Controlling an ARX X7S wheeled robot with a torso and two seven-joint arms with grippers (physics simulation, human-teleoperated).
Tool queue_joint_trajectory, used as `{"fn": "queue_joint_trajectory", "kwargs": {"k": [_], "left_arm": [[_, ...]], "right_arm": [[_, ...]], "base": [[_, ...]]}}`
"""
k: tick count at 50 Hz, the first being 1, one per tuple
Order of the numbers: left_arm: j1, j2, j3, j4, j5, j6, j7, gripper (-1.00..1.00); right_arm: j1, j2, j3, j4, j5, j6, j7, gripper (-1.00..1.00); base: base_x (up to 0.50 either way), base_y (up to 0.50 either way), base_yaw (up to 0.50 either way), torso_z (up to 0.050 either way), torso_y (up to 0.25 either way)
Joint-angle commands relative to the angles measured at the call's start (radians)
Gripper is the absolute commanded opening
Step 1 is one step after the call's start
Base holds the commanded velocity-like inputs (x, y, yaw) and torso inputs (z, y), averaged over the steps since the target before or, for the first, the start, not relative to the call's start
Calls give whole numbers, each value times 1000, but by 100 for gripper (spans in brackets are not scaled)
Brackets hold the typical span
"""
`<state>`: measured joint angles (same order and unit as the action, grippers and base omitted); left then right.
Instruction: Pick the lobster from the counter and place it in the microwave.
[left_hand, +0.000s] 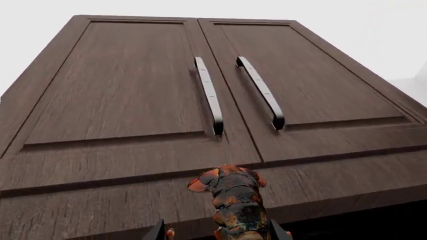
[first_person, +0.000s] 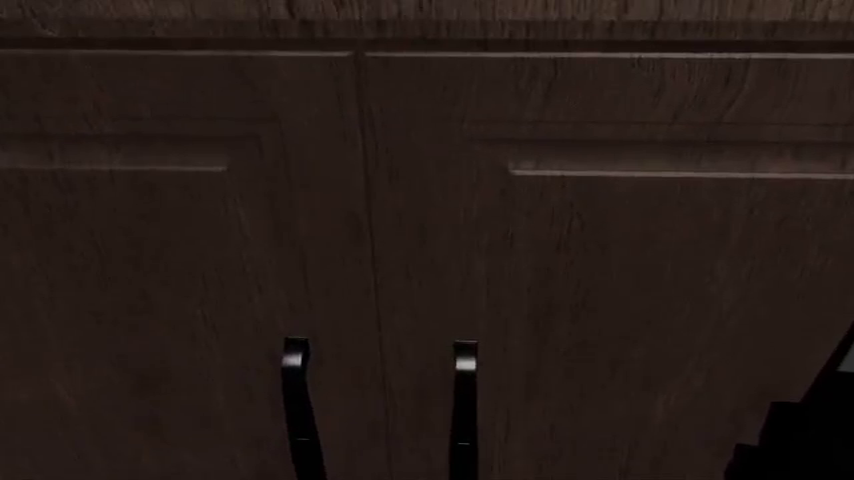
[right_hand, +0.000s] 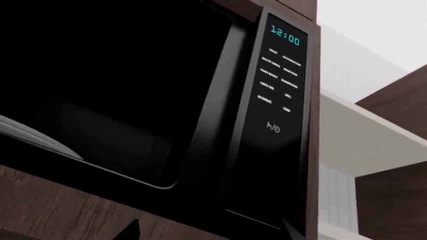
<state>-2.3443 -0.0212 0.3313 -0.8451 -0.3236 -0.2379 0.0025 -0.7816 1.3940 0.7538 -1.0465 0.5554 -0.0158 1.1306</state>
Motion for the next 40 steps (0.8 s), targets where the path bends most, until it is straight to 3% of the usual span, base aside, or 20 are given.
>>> {"fn": "queue_joint_trajectory", "kwargs": {"k": [1, 11, 40], "left_arm": [[-12, 21, -74, 7, -10, -116, 19, -100], [-12, 21, -99, 17, -5, -332, 15, -100], [-12, 21, -33, -35, 12, -484, 74, -100]], "right_arm": [[-2, 3, 31, -1, -8, -6, -6, 100], [-2, 10, 32, -1, -1, 0, -5, 100], [-2, 6, 27, -1, -6, 2, -6, 100]], "base": [[0, 0, 0, 0, 0], [0, 0, 0, 0, 0], [0, 0, 0, 0, 0]]}}
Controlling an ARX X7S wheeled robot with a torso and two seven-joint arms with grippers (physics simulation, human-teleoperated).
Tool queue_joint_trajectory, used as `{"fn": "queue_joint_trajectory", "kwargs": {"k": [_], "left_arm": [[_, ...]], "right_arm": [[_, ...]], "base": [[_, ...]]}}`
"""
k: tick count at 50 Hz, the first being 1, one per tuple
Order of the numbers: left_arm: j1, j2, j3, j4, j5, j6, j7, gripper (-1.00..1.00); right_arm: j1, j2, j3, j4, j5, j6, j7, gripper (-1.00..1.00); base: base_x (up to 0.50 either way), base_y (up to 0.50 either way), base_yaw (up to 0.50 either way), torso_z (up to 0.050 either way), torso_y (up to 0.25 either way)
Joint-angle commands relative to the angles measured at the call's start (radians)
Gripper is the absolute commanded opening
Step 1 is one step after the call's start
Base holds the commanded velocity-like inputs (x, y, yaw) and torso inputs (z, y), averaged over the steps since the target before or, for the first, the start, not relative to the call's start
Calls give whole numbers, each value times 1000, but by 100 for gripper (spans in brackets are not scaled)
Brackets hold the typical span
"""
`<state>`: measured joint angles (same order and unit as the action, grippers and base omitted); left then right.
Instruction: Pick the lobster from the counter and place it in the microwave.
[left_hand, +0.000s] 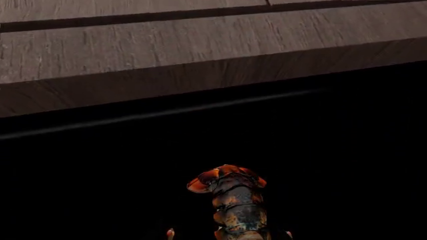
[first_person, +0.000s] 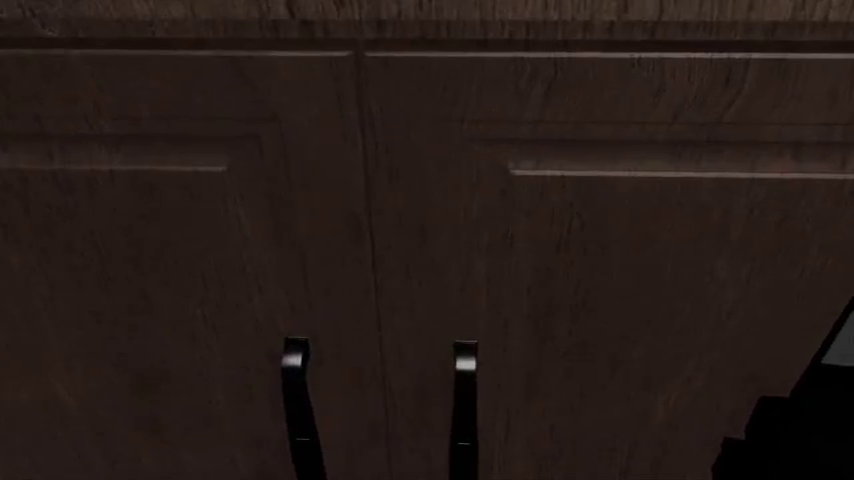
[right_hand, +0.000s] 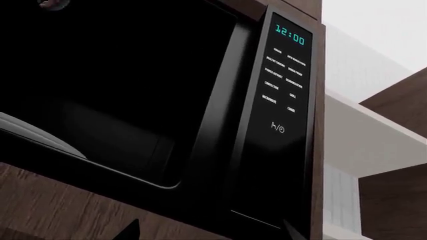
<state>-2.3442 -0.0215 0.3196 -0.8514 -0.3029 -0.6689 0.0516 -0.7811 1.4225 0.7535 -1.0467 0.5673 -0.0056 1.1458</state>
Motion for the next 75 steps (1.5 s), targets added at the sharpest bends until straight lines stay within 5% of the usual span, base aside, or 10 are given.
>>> {"fn": "queue_joint_trajectory", "kwargs": {"k": [1, 56, 75], "left_arm": [[-12, 21, -21, -28, -11, -63, 26, -100], [-12, 21, 93, -214, -49, -329, 61, -100], [-12, 21, 215, -313, -165, -290, 72, -100]], "right_arm": [[-3, -24, 28, 0, -18, -9, -22, 100], [-3, -59, 48, 0, -16, -8, -57, 100], [-3, -48, 42, 0, -14, 1, -44, 100]], "base": [[0, 0, 0, 0, 0], [0, 0, 0, 0, 0], [0, 0, 0, 0, 0]]}}
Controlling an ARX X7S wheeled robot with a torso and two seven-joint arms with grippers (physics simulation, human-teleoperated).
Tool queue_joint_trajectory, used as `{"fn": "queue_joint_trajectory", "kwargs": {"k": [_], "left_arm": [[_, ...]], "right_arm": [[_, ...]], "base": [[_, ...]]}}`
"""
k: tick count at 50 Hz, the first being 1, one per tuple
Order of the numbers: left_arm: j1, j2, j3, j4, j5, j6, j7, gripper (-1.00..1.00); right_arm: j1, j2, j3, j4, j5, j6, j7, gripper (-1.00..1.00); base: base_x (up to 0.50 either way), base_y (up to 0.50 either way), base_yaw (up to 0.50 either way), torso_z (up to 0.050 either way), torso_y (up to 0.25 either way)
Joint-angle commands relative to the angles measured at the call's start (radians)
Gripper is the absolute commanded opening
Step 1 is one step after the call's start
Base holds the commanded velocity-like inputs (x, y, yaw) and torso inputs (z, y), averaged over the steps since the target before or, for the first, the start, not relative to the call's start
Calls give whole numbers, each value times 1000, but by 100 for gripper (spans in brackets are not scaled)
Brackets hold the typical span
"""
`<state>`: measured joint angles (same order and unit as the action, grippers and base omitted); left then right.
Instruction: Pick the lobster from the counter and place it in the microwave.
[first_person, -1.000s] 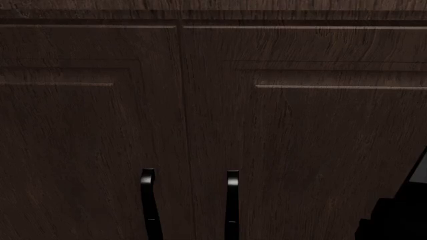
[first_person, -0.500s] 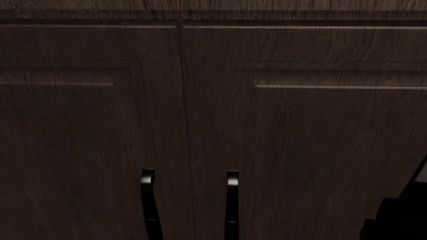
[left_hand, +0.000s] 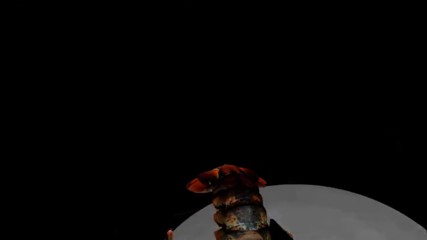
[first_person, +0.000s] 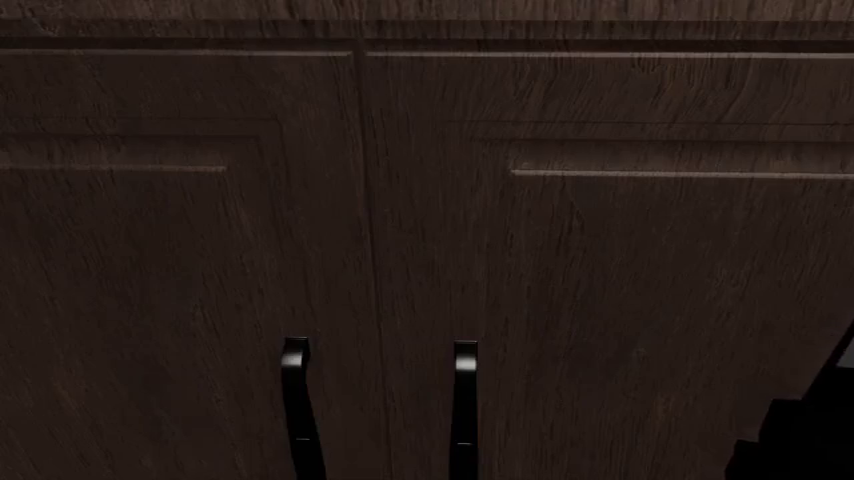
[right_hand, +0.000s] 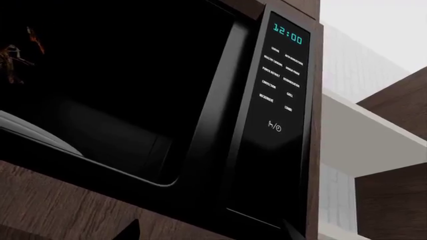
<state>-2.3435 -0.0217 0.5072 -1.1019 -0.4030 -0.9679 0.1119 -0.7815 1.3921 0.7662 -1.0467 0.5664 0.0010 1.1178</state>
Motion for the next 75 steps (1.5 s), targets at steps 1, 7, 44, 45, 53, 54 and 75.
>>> {"fn": "queue_joint_trajectory", "kwargs": {"k": [1, 7, 44, 45, 53, 54, 75], "left_arm": [[-13, 22, 41, -70, -77, 11, 11, -100], [-13, 22, 89, -97, -123, 19, 13, -100], [-13, 22, 477, -181, -505, 91, 15, 100], [-13, 22, 474, -181, -501, 90, 17, 100], [-13, 22, 428, -177, -451, 88, 30, 100], [-13, 22, 415, -175, -441, 84, 29, 100], [-13, 22, 52, -52, -86, 24, 76, 100]], "right_arm": [[-3, -17, 30, 0, -12, -4, -16, 100], [-3, -10, 40, 0, -3, 1, -15, 100], [-3, -46, 30, 0, -21, -6, -39, 100], [-3, -46, 31, 0, -19, -6, -39, 100], [-3, -25, 35, 0, -9, 1, -27, 100], [-3, -25, 36, 0, -7, 1, -27, 100], [-3, -27, 50, 0, 3, 2, -41, 100]], "base": [[0, 0, 0, 0, 0], [0, 0, 0, 0, 0], [0, 0, 1, 0, 0], [0, 0, 0, 0, 0], [0, 0, 1, 0, 0], [0, 0, 3, 0, 0], [0, 0, 0, 0, 0]]}}
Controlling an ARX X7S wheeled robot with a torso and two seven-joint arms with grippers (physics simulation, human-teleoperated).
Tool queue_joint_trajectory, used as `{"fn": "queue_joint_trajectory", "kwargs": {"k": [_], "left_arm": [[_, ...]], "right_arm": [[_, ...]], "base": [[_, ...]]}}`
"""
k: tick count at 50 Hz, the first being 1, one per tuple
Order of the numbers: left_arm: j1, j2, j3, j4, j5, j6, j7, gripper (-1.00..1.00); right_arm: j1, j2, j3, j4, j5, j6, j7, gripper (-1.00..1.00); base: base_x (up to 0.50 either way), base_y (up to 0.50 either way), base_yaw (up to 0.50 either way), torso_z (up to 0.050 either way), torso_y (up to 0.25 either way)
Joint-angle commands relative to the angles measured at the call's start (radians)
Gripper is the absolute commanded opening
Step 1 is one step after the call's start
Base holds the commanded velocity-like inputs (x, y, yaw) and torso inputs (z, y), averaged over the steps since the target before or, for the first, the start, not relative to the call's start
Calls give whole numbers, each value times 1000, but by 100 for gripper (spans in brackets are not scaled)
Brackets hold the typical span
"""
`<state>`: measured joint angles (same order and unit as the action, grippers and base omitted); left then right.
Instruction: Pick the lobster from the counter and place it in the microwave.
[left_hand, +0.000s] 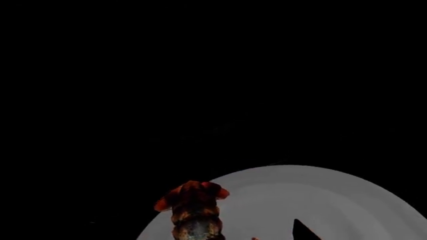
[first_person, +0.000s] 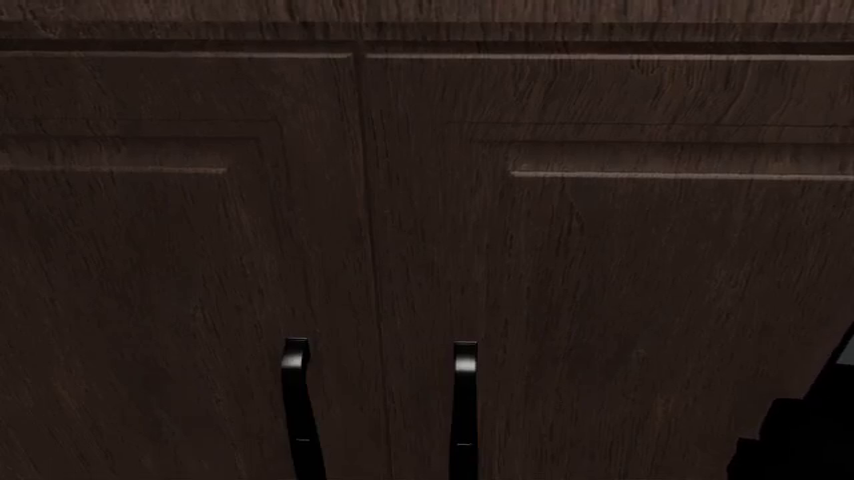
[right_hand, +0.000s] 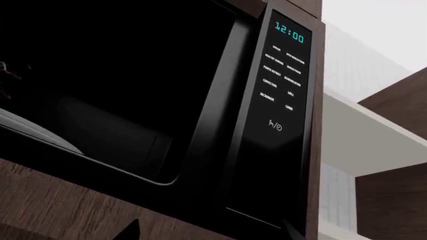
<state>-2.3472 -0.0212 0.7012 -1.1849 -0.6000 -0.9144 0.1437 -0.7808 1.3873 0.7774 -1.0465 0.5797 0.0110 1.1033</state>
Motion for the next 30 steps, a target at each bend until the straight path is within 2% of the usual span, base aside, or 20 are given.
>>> {"fn": "queue_joint_trajectory", "kwargs": {"k": [1, 13, 22, 30], "left_arm": [[-9, 21, -147, 33, 116, -31, 45, 100], [-9, 21, -255, 87, 213, 13, 41, 100], [-9, 21, -282, 124, 248, 45, 42, 100], [-9, 21, -304, 135, 277, 134, 35, 100]], "right_arm": [[-4, -21, 38, -1, -10, -8, -26, 100], [-3, -16, 39, -1, -8, -11, -20, 100], [-4, -33, 38, -1, -16, -18, -31, 100], [-4, -41, 43, -1, -16, -21, -39, 100]], "base": [[0, 0, 0, 0, 0], [0, 0, 0, 0, 0], [0, 0, 0, 0, 0], [0, 0, 0, 0, 0]]}}
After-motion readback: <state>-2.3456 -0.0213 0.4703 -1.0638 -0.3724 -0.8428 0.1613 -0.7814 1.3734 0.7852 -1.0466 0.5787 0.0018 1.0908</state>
